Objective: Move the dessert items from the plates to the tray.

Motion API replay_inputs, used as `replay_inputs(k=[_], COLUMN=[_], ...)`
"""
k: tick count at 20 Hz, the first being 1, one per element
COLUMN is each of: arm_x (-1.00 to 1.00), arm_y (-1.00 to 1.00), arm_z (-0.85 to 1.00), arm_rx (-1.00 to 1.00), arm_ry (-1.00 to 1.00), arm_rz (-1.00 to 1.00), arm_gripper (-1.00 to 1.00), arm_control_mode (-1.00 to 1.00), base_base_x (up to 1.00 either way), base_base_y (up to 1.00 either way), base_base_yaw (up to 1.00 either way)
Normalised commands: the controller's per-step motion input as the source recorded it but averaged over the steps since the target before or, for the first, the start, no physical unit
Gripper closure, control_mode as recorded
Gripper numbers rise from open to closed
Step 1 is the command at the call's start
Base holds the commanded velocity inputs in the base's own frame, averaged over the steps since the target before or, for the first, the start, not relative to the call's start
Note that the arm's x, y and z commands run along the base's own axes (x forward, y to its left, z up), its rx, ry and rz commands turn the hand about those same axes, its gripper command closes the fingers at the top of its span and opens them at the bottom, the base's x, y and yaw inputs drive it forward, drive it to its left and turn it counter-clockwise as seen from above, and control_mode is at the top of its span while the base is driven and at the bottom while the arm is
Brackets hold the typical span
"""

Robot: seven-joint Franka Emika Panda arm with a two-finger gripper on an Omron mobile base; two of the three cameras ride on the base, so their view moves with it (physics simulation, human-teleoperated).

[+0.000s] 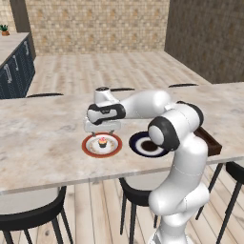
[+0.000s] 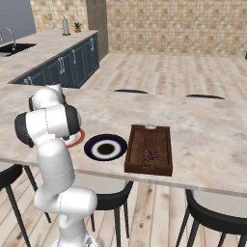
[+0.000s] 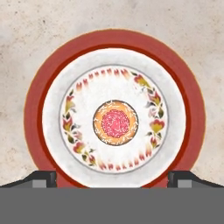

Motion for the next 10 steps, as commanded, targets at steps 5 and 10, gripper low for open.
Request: replay_inputs(k=[5, 10], arm_x=[0.19, 0.16], arm_y=[0.00, 0.00], arm_z=[-0.08, -0.10], arm_rx=[0.00, 0.00], arm_ry=[0.00, 0.00], arm_rz=[0.00, 0.00], arm_gripper=[-1.00, -1.00], arm_control_mode=[-1.00, -1.00], base_base_x=[0.00, 0.00], base_base_y=[0.00, 0.00], base_base_yaw=[0.00, 0.00])
